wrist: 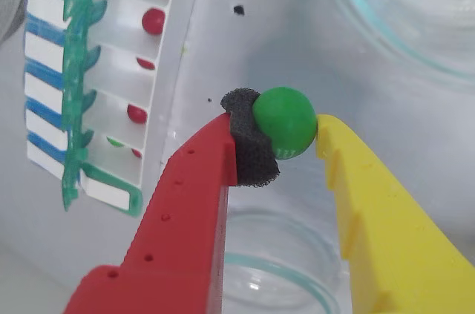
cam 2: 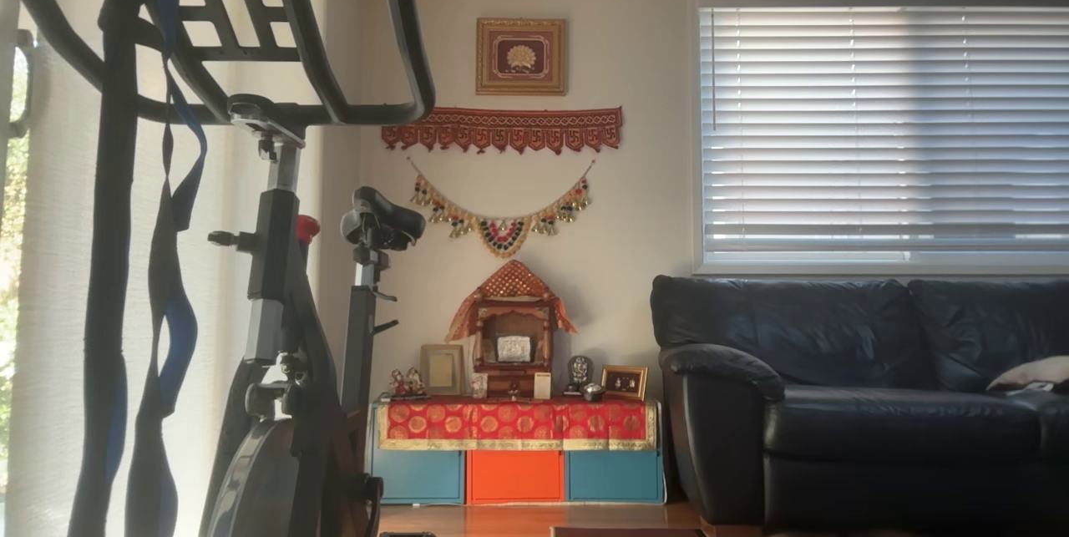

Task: Sort medicines into box.

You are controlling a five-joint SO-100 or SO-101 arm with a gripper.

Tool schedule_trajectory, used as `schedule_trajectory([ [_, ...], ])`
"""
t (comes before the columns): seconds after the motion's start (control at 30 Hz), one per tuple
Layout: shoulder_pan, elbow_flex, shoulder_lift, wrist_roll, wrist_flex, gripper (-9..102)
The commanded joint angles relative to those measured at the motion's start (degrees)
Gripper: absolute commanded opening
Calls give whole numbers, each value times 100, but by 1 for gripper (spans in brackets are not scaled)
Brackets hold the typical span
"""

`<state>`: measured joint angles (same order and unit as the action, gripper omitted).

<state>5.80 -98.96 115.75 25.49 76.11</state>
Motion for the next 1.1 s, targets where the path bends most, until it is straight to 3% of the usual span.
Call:
schedule_trajectory([
  [0.0,-554,659,-123,-352,35,1],
  [0.53,-1055,1134,-1072,-835,-606,1],
  [1.07,-1195,2733,-2479,-1591,-527,1],
])
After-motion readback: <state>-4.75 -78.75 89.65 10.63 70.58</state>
